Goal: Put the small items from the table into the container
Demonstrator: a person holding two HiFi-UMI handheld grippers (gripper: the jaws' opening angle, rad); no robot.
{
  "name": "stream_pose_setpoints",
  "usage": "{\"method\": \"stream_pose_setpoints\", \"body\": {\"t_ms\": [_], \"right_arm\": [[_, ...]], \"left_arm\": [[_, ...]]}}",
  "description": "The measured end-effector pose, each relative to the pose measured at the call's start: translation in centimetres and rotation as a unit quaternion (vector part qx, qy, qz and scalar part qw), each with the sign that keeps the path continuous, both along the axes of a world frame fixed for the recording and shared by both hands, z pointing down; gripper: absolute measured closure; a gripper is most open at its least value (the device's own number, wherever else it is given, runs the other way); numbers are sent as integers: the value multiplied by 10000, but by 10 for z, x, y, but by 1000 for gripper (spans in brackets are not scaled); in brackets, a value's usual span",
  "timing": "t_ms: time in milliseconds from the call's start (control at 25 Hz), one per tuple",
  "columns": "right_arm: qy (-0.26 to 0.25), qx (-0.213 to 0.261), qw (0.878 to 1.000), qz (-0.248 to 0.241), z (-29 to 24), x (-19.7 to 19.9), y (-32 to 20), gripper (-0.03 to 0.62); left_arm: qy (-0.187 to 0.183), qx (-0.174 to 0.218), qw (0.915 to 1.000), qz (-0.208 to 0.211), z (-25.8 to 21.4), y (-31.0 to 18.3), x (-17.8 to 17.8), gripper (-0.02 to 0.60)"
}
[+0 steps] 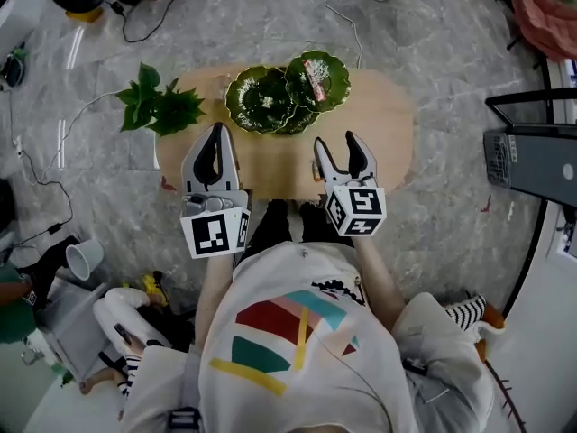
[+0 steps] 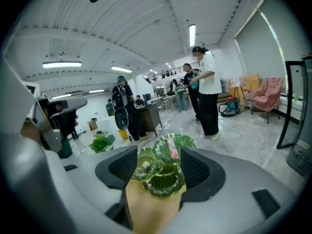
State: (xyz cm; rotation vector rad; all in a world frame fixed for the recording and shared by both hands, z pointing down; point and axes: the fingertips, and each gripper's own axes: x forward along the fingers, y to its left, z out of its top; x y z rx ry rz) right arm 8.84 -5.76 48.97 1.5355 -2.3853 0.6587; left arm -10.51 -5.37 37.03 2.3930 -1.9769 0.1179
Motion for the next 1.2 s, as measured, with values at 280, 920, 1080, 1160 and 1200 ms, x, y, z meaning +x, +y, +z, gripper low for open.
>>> {"method": "stream_pose_setpoints", "body": {"t_ms": [280, 920, 1080, 1160, 1200], "right_arm": [[927, -1728, 9806, -78, 195, 36, 40, 301], [1309, -3237, 9364, -359, 299, 44, 61, 402], [1499, -2452, 9569, -425, 211, 49, 36, 404], [1456, -2027, 9676, -375, 165, 48, 21, 404], [1406, -1785, 9733, -334, 143, 48, 12, 405]], "left_arm": [[21, -873, 9949, 501, 92, -11, 48, 574], [24, -1132, 9922, 521, 132, -7, 57, 574], [104, -661, 9964, 521, 72, -15, 59, 574], [147, -472, 9972, 561, 50, -19, 62, 574], [168, -383, 9974, 588, 42, -21, 64, 574]]}}
